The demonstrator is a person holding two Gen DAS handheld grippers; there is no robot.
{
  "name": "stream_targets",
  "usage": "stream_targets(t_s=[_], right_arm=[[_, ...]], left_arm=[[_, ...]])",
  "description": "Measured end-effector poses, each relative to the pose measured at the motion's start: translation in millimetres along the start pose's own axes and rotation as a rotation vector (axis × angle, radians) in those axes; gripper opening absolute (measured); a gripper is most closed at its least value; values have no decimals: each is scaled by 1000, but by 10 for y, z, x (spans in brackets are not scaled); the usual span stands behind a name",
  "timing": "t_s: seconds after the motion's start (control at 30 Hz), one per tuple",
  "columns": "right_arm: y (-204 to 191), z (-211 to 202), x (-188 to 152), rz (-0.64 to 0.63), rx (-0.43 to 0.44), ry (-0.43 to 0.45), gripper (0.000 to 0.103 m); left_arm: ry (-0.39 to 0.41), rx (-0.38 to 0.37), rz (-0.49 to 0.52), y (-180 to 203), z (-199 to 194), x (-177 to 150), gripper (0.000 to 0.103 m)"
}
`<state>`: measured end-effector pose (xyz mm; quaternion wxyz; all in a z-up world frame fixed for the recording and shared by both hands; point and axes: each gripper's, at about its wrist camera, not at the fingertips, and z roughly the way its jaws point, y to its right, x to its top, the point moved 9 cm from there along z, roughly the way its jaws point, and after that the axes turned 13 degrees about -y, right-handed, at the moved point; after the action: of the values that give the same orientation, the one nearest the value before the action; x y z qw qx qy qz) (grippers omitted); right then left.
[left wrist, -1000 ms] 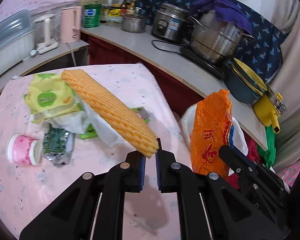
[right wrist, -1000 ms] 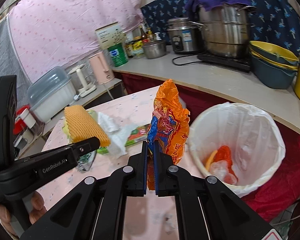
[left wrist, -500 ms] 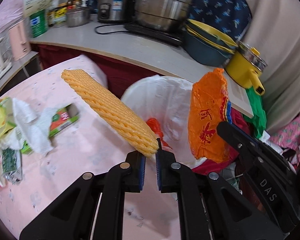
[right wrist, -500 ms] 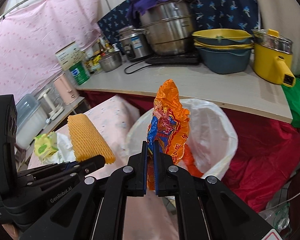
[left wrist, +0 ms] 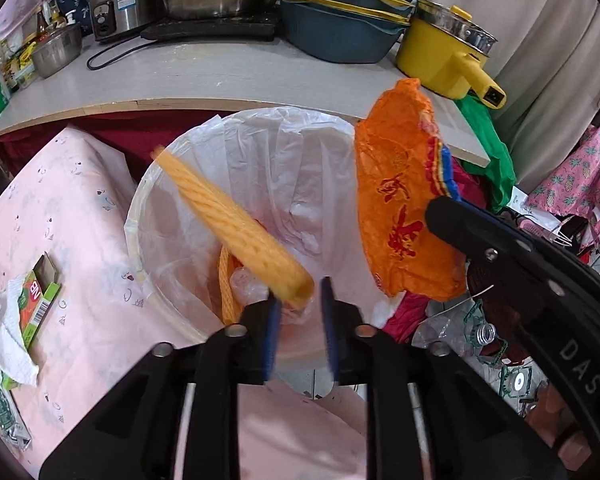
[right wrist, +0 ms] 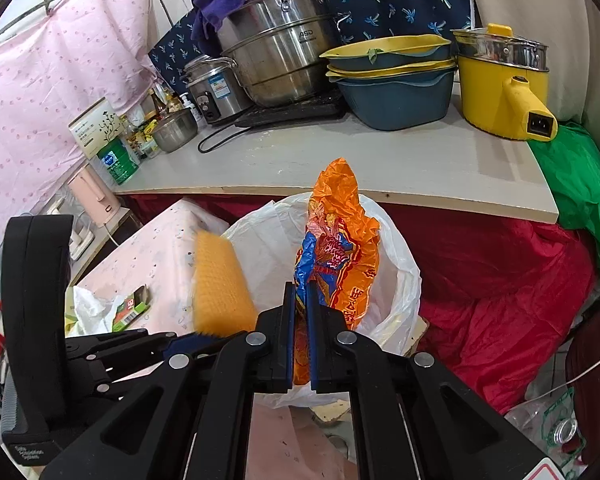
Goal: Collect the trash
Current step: 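Carry the foam net and wrapper over the white bin and open both grippers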
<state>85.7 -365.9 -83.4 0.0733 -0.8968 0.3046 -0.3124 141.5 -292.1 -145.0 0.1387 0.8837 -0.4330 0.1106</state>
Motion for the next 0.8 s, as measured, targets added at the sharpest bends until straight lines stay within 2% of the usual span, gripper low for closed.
stream_targets(t_s=[0.07,0.1,0.53,0.67,0.73,0.8], right_arm=[[6,28,5,0,-2,-3,5],[8,35,6,-1,-2,-4,5],[-137,190,139,-28,1,-9,7],[-196,222,209,-36,-10,1,12],[-227,219,248,-37,-14,9,20],[-269,192,283,-38,-10,20,27]], left_arm=[[30,14,-36,-94,-32,26,51],[45,22,-50,-129,-56,38,57],[107,81,-220,-681,-293,-55,57],[127,102,-266,-833,-385,-113,59],[139,112,-293,-911,-433,-153,68],[151,118,-318,-981,-484,-193,70]])
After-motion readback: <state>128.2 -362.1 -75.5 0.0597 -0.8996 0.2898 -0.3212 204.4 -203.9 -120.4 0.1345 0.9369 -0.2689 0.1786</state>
